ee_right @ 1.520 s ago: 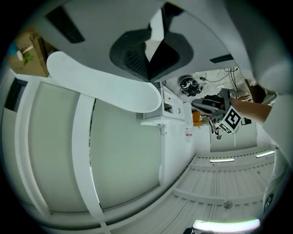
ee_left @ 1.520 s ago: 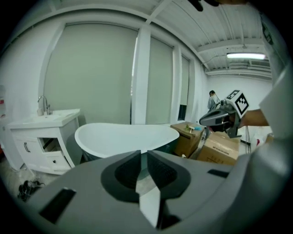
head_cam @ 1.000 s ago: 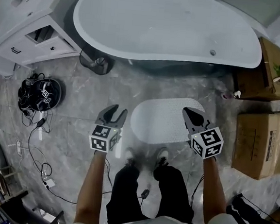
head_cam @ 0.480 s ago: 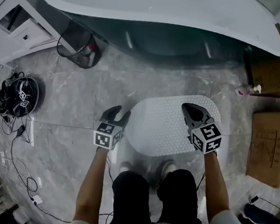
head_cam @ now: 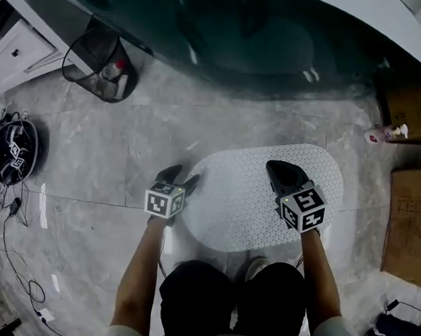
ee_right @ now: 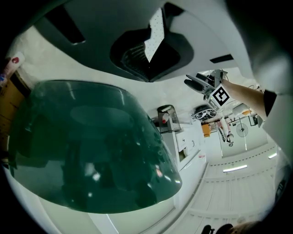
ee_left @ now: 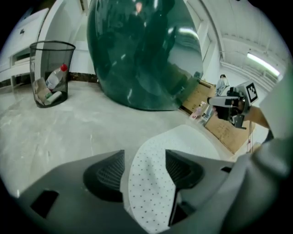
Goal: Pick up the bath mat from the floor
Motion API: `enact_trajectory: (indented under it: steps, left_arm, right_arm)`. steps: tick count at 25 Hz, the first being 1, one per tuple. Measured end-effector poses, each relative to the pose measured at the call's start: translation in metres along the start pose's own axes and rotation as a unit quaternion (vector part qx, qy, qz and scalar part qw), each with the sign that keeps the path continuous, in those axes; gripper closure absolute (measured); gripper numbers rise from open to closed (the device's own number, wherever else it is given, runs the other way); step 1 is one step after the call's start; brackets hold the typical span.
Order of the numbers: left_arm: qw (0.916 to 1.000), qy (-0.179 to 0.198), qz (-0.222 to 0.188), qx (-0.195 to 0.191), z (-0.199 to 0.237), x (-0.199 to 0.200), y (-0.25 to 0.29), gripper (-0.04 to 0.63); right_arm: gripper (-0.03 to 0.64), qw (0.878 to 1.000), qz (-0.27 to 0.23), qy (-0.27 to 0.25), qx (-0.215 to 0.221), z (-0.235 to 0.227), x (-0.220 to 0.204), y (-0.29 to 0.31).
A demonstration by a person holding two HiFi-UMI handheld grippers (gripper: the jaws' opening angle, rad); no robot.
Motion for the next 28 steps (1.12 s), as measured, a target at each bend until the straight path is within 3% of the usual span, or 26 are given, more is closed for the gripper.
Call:
enact_trajectory:
  steps: [4, 8, 12, 18, 22, 24, 26, 28]
  left_arm:
    - [0.9995, -0.012, 0.031, 0.001, 0.008, -0.025, 0.023, 0.306]
    - [0.9976, 0.001, 0.069, 0.005, 0.007, -0.047, 0.04, 0.288]
    - [0.9979, 0.006, 0.061, 0.021, 0.004, -0.054, 0.042, 0.287]
    - [0.9977, -0.008, 0.063, -0.022, -0.022, -0.056, 0.047, 0.273]
    - [0.9934, 0.008, 0.086, -0.075, -0.058, -0.065, 0.058, 0.268]
    - [0.9905, 0.017, 0.104, -0.088, -0.076, -0.071, 0.063, 0.311]
    - [0.9887, 0.018, 0.12, -0.089, -0.088, -0.074, 0.067, 0.449]
    - [0.9887, 0.02, 0.123, -0.084, -0.093, -0.072, 0.067, 0.515]
  right_arm:
    - [0.604, 1.0, 0.006, 0.003, 0.0, -0.002, -0.018, 0.005]
    - [0.604, 1.0, 0.013, 0.008, 0.002, -0.002, -0.029, 0.003]
    - [0.604, 1.0, 0.007, 0.021, 0.0, -0.002, -0.032, -0.004]
    - [0.604, 1.0, -0.002, 0.028, -0.005, -0.002, -0.033, -0.015]
    - [0.604, 0.999, 0.0, 0.033, -0.013, -0.001, -0.039, -0.022]
    - [0.604, 0.999, 0.0, 0.036, -0.017, -0.001, -0.04, -0.027]
    - [0.604, 0.999, -0.004, 0.039, -0.023, -0.003, -0.039, -0.033]
    - [0.604, 0.999, -0.008, 0.04, -0.031, -0.005, -0.037, -0.039]
Point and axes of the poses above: the fingertips, and each gripper's own axes: y forward along the fingers, z to its left, x out of its top, the point moved 4 cm from there along -y, backward along the fingers, and after that the axes turned 5 degrees about -z, right-handed, at the moved point
